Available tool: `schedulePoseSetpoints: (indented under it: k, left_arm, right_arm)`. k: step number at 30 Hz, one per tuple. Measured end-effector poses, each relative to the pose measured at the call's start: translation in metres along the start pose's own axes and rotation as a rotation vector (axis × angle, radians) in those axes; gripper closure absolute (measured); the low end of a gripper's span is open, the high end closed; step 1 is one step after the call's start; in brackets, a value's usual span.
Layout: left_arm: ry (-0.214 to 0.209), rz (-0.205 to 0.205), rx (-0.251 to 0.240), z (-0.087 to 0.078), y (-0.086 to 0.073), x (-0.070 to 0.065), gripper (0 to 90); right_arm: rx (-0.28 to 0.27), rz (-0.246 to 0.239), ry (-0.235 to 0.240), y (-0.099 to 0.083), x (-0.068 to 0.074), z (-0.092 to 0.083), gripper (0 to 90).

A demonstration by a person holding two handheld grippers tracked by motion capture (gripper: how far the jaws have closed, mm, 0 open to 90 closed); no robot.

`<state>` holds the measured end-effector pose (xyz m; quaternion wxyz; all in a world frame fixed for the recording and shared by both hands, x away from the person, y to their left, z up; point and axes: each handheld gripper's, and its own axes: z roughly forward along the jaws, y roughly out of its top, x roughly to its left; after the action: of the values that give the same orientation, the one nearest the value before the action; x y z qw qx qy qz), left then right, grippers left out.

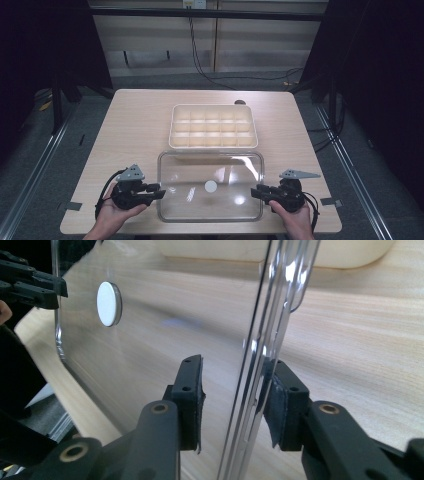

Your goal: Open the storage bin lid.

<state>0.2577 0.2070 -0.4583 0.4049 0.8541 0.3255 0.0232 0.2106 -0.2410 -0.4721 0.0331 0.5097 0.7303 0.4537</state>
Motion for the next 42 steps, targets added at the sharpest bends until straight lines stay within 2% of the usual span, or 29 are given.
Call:
schedulePoseSetpoints:
  k: [7, 9, 11, 19, 24, 28, 32, 42]
  left_arm:
    - [0.003, -0.008, 0.012, 0.005, 0.001, 0.003, 64.8]
    - [0.019, 0.012, 0.017, 0.005, 0.0, 0.001, 64.2]
    - [0.012, 0.039, 0.026, 0.006, -0.001, -0.001, 62.0]
    - [0.001, 0.001, 0.055, 0.015, 0.002, 0.006, 60.2]
    - [-0.007, -0.011, 0.059, 0.019, 0.001, 0.012, 59.4]
    - [-0.004, -0.01, 0.064, 0.02, -0.001, 0.013, 58.7]
    - [-0.004, -0.011, 0.057, 0.02, -0.001, 0.013, 58.4]
    - [-0.009, -0.048, 0.066, 0.026, -0.004, 0.015, 56.2]
  right_arm:
    - [0.03, 0.019, -0.015, 0.0, -0.004, 0.006, 59.5]
    - [0.046, 0.019, -0.018, 0.001, -0.005, 0.009, 58.3]
    - [0.057, 0.014, -0.027, 0.002, -0.005, 0.009, 56.9]
    - [0.063, 0.029, -0.036, 0.002, -0.011, 0.015, 54.1]
    - [0.109, 0.031, -0.067, 0.006, -0.011, 0.021, 51.1]
    - [0.093, 0.047, -0.059, 0.002, -0.014, 0.024, 50.9]
    - [0.093, 0.038, -0.066, 0.003, -0.013, 0.023, 51.0]
    - [0.106, 0.046, -0.076, 0.001, -0.016, 0.028, 48.7]
